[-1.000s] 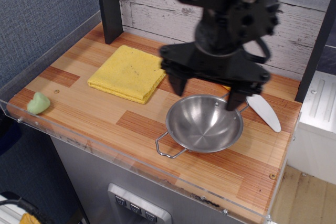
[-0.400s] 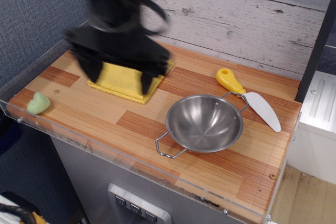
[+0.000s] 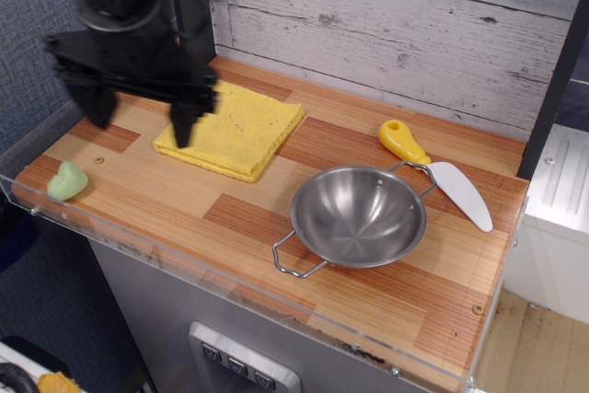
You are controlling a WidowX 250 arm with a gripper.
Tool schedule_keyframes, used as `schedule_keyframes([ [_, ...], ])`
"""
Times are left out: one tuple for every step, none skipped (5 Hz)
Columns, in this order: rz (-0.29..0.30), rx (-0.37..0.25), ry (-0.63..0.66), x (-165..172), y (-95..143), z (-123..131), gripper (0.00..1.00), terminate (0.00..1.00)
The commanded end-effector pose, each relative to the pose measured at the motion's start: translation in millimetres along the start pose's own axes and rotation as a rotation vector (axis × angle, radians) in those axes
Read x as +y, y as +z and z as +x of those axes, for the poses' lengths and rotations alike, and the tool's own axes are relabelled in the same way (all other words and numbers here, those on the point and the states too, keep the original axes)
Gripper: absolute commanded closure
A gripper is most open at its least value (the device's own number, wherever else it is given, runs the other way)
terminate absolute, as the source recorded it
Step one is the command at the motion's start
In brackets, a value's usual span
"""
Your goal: Pick up the green object and placed it on right side of yellow cloth
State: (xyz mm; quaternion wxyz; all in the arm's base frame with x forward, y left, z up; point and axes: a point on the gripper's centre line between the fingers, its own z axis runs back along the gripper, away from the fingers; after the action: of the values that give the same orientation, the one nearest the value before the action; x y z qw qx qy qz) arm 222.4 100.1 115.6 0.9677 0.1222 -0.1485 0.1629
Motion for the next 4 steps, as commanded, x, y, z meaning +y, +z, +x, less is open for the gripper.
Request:
schedule_keyframes([
  [0.041, 0.007, 0.001, 44, -19, 5, 0.0, 0.0],
  [0.042, 0.034, 0.013, 64, -33, -3, 0.0, 0.0],
  [0.027, 0.044, 0.026, 75, -48, -5, 0.0, 0.0],
  [0.018, 0.046, 0.047, 82, -60, 3, 0.0, 0.0],
])
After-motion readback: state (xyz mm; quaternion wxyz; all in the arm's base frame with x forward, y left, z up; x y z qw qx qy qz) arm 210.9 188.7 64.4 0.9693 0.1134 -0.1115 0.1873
